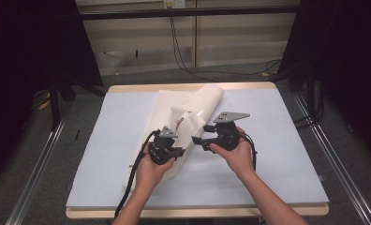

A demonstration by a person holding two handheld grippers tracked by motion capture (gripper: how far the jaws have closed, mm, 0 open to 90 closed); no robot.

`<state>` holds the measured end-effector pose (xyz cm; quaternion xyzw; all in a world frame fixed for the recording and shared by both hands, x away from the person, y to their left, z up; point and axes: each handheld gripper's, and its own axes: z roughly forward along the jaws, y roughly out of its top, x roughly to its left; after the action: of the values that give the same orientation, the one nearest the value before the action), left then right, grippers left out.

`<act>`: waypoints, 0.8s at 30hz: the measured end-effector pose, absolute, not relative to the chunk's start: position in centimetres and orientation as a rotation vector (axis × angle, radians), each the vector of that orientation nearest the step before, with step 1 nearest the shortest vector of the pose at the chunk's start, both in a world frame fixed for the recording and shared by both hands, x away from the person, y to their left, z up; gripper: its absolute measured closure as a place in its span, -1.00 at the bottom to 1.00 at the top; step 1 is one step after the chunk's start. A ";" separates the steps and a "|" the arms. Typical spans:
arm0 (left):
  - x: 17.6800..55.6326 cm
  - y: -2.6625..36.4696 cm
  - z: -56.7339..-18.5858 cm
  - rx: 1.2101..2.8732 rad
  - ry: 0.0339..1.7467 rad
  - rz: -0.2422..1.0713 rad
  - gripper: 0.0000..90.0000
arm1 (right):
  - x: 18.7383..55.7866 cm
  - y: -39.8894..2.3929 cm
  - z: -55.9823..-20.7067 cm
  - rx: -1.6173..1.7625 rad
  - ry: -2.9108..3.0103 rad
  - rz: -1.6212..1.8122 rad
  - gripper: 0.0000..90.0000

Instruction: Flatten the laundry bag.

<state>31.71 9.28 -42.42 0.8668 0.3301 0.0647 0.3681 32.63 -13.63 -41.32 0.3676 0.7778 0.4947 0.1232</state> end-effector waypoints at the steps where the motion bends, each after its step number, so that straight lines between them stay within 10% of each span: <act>1: 31.7 9.3 -42.4 2.226 0.848 0.166 0.94 | 32.6 -13.6 -41.3 1.072 2.269 1.443 -0.25; 24: 30.6 7.7 -42.6 2.284 0.750 0.124 0.94 | 33.4 -16.2 -41.0 1.180 2.220 1.350 0.03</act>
<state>30.60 7.71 -42.60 0.8855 0.2909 0.0480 0.3590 33.35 -16.23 -41.00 0.4093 0.7698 0.4681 0.1437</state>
